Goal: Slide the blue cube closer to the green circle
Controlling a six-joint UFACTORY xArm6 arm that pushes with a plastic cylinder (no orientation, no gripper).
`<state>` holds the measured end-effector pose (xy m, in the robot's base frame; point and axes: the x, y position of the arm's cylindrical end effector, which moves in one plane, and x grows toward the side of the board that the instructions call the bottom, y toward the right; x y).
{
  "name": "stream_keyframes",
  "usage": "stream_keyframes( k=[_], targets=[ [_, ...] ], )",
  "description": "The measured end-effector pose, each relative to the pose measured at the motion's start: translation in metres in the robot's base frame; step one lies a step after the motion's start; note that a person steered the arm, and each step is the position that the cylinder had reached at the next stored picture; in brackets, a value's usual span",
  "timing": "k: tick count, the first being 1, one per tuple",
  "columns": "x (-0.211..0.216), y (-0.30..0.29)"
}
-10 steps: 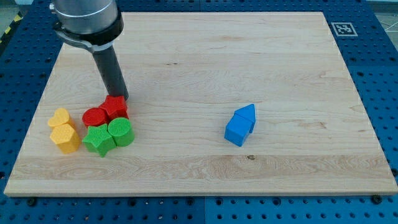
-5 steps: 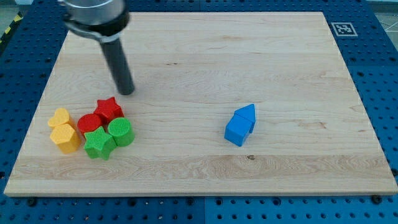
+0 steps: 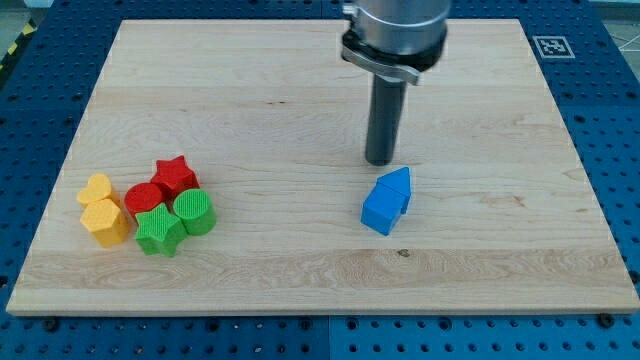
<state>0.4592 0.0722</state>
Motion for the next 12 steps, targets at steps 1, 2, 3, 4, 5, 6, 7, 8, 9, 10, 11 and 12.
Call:
stream_keyframes(
  k=[1, 2, 3, 4, 5, 6, 7, 8, 9, 10, 11, 12],
  targets=[
    [0.023, 0.018],
    [0.044, 0.036],
    [0.055, 0.049],
    [0.055, 0.050],
    [0.055, 0.048],
    [0.055, 0.036],
    [0.055, 0.017],
    [0.055, -0.003],
    [0.055, -0.023],
    [0.055, -0.045],
    [0.055, -0.062],
    [0.055, -0.060]
  ],
)
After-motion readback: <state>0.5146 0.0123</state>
